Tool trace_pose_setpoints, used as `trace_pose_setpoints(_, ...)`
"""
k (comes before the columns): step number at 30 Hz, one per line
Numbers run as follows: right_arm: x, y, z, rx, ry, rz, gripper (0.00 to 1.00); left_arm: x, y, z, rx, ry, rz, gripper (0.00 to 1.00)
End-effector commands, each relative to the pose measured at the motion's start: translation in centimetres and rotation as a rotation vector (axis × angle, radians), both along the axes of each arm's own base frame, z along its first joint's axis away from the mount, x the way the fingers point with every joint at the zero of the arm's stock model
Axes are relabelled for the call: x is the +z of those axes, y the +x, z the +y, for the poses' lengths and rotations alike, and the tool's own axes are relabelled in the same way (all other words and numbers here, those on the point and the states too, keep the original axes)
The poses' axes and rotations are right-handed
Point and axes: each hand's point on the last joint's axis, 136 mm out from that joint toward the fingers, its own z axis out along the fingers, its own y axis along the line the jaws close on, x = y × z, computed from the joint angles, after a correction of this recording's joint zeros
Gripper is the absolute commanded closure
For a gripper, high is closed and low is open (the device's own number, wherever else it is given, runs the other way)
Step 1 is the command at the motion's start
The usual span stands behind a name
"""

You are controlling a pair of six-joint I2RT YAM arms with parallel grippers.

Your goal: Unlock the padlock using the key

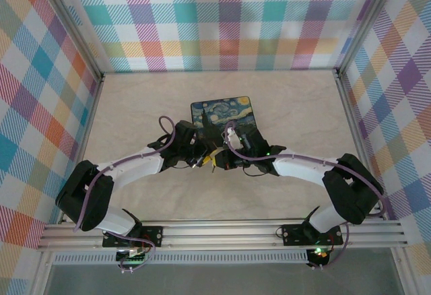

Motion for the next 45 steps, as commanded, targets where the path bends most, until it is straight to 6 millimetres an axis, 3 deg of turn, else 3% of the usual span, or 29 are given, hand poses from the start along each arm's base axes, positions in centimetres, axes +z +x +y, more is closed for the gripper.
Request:
trace_pose_setpoints(1, 1.4, -0.2, 0.2, 0.021, 0.042, -0.031, 0.93, -0.3, 0.1, 0.0, 0.008, -0.010, 0.013, 0.65)
trace_pose_setpoints(10, 1.0, 0.0, -0.2, 0.008, 0.023, -0.036, 0.93, -0.3, 0.0, 1.0, 0.020, 0.019, 0.010, 0.79)
trace_pose_setpoints(17, 1.0, -0.1, -0.3, 0.007, 0.022, -0.037, 0.93, -0.3, -0.1, 2.3, 0.043, 0.049, 0.003, 0.79)
trace_pose_setpoints(22, 1.0, -0.1, -0.2, 0.007, 0.031, -0.032, 0.93, -0.2, 0.0, 1.9, 0.039, 0.027, 0.001, 0.84)
trace_pose_setpoints(35, 1.6, 0.1, 0.0, 0.002, 0.044, -0.046, 0.93, -0.6, -0.1, 1.8, 0.030, 0.022, 0.006, 0.81)
trace_pose_setpoints(45, 1.8, 0.2, 0.4, 0.009, 0.064, -0.043, 0.94, -0.6, 0.0, 1.6, 0.029, 0.008, 0.006, 0.85)
